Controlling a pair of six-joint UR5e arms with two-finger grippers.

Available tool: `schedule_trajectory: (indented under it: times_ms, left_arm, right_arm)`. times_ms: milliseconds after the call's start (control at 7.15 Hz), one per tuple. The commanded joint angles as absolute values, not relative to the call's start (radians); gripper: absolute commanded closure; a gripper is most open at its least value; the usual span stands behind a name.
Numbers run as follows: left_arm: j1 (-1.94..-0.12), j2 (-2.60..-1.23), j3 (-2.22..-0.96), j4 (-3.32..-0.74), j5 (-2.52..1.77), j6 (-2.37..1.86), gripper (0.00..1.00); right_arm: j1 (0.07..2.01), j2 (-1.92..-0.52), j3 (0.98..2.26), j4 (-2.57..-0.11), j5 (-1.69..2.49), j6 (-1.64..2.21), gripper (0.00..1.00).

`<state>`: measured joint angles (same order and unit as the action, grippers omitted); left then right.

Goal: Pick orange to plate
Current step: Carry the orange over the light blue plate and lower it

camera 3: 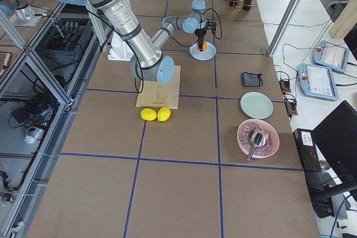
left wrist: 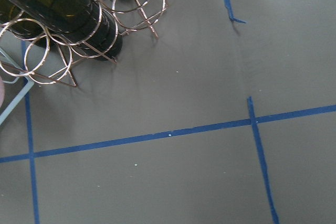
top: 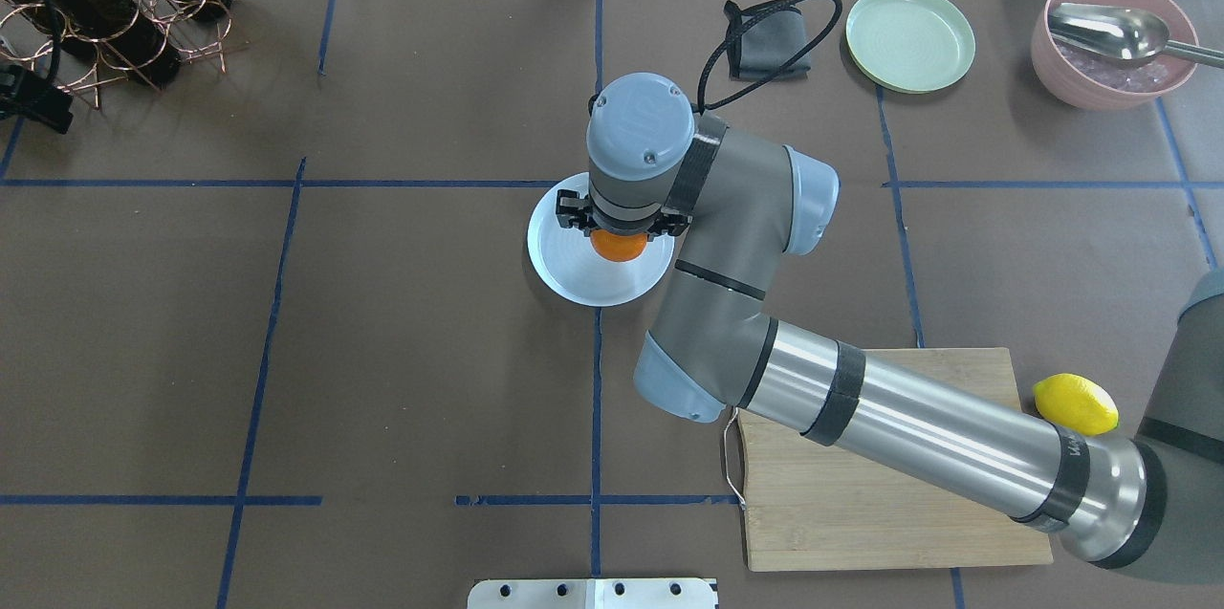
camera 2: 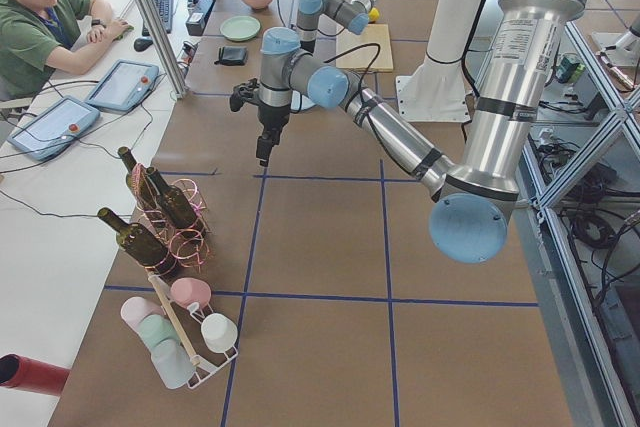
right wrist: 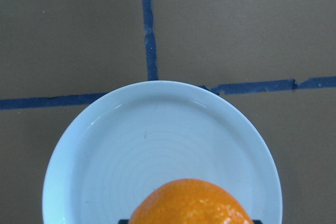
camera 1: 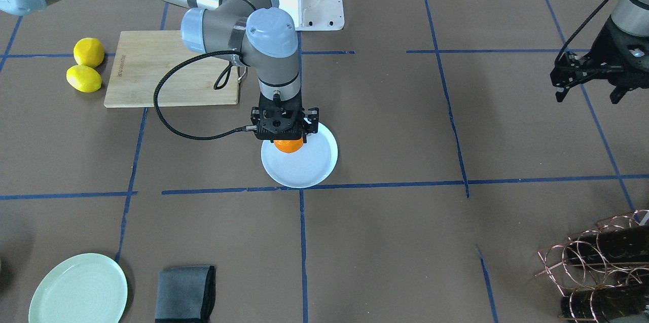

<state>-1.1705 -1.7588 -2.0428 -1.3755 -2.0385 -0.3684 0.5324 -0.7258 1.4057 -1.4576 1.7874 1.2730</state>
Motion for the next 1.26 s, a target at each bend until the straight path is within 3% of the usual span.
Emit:
schedule_trajectory:
  times_ms: [0, 280, 420, 559, 699, 839, 1119]
  left_arm:
    - [-1.195, -1.737, -2.037, -1.377, -2.051, -0.315, 0.00]
    - [-1.195, -1.723, -2.034, -1.382, -2.052, -0.313, 0.00]
    - [-1.195, -1.721, -2.034, -1.382, -2.052, -0.313, 0.00]
    - [-1.195, -1.721, -2.033, -1.382, -2.052, -0.313, 0.00]
    - [-1.195, -1.721, -2.033, -1.382, -2.052, -0.313, 0.00]
    - [-1.195, -1.721, -2.033, -1.382, -2.052, -0.314, 0.00]
    - [-1.200, -1.720, -2.033, -1.382, -2.052, -0.313, 0.00]
  right_arm:
    - [0.512, -0.709, 1.336, -1.410, 1.753, 1.273, 1.00]
    - [0.508, -0.675, 1.303, -1.408, 1.749, 1.273, 0.98]
    - [0.508, -0.672, 1.295, -1.408, 1.747, 1.272, 0.78]
    - [0.508, -0.672, 1.293, -1.407, 1.746, 1.269, 0.25]
    - [0.509, -0.672, 1.292, -1.407, 1.740, 1.264, 0.06]
    - [0.509, -0.670, 1.293, -1.405, 1.740, 1.261, 0.00]
    - [0.544, -0.655, 1.324, -1.408, 1.756, 1.232, 0.00]
